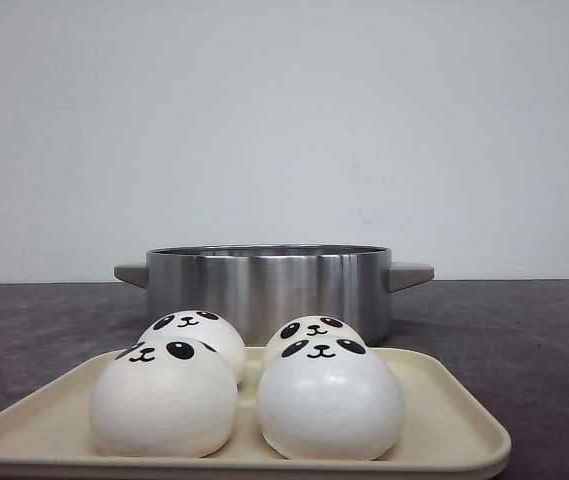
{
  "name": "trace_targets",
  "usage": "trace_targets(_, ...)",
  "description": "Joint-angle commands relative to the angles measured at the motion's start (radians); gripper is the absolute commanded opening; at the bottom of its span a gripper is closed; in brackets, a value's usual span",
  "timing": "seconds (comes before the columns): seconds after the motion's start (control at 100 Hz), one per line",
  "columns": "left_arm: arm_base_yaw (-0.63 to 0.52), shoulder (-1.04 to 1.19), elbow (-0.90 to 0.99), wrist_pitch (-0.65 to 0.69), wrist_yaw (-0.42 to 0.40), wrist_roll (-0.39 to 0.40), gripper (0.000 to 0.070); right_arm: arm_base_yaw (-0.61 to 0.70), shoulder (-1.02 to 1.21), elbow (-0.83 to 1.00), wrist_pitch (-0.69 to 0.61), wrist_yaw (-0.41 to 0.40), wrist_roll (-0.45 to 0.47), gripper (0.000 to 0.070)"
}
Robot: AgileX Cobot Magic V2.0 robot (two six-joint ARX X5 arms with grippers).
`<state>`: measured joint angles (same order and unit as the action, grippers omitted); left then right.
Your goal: Steam buns
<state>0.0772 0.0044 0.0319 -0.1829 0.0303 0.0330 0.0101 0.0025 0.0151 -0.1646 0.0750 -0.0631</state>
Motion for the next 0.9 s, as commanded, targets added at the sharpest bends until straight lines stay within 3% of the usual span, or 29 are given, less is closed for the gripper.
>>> trace_targets(0.0, 0.002, -0.001, -0.018, -0.004, 0.007, -0.008, 0.0017, -0.002, 0.001, -0.003, 0.007, 0.003, 0.011, 0.0)
trace_targets(0.5, 0.002, -0.001, -0.018, -0.004, 0.007, -0.023, 0.0017, -0.002, 0.001, -0.003, 0.007, 0.003, 0.011, 0.0)
trace_targets(0.56, 0.002, -0.001, -0.018, -0.004, 0.01, -0.07, 0.0017, -0.002, 0.001, -0.003, 0.013, 0.003, 0.011, 0.0)
trace_targets(0.67, 0.002, -0.001, -0.018, -0.004, 0.024, -0.256, 0.0017, 0.0, 0.001, -0.003, 0.024, -0.014, 0.013, 0.0)
trace_targets(0.83, 0.002, -0.001, -0.017, -0.005, 0.031, -0.34, 0.0017, 0.0, 0.001, -0.003, 0.036, -0.027, 0.061, 0.0)
trace_targets(0.89, 0.002, -0.001, -0.012, -0.015, 0.031, -0.36, 0.0017, 0.0, 0.001, -0.003, 0.062, -0.031, 0.122, 0.0)
